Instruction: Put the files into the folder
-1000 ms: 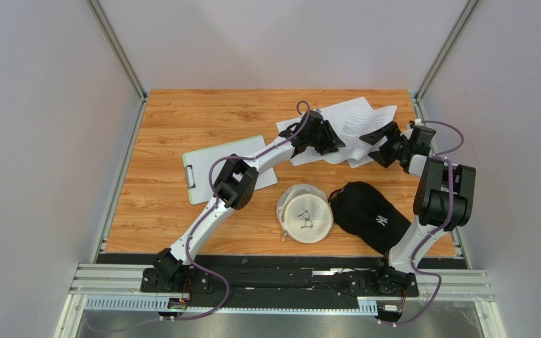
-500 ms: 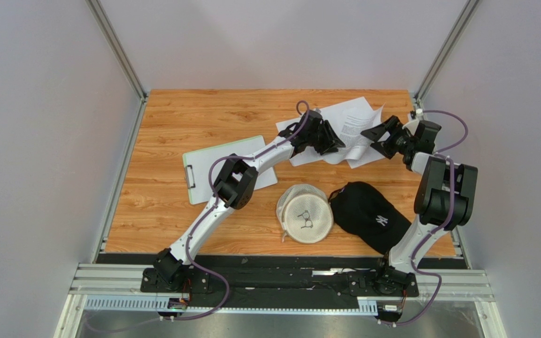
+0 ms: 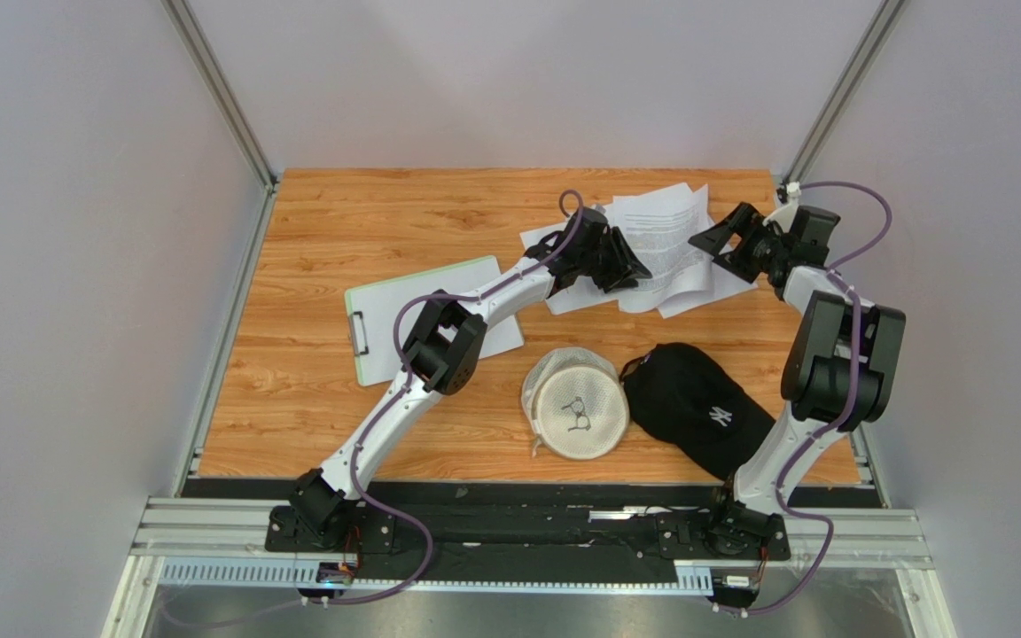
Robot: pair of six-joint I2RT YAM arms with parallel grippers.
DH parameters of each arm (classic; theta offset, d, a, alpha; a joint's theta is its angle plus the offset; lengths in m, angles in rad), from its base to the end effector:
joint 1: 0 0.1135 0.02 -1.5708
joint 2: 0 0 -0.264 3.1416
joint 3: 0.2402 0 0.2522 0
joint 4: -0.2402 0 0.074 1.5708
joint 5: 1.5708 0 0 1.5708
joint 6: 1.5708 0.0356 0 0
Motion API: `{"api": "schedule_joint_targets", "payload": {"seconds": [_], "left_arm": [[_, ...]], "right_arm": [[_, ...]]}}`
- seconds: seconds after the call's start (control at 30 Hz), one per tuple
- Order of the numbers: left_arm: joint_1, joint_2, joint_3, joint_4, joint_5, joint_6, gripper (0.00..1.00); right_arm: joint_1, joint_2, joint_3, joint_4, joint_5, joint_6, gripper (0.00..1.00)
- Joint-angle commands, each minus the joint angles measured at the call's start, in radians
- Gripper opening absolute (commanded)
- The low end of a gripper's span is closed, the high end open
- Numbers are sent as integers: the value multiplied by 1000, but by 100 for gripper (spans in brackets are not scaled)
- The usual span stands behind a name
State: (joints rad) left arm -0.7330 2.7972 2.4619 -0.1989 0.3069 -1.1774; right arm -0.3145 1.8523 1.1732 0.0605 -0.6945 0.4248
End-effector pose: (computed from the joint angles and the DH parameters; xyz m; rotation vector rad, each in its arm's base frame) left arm 0.4480 -0.4178 0.1237 -0.3269 2.4208 -1.3503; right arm 0.3914 -0.1034 0.2012 0.3935 2.1007 0.8189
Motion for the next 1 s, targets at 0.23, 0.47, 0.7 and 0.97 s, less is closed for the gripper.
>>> {"api": "schedule_joint_targets", "payload": {"seconds": [0.23, 0.47, 0.7, 0.97], "left_arm": [[7, 10, 12, -10, 23, -13, 49], [9, 12, 14, -11, 37, -16, 48], [12, 8, 12, -7, 43, -19, 48], [14, 4, 5, 1, 49, -21, 48]], "right_arm": [[43, 68, 88, -114, 27, -92, 81], [61, 35, -53, 111, -32, 167, 82], [64, 54, -129, 544, -151, 490, 84], [64, 12, -155, 535, -168, 514, 84]]}}
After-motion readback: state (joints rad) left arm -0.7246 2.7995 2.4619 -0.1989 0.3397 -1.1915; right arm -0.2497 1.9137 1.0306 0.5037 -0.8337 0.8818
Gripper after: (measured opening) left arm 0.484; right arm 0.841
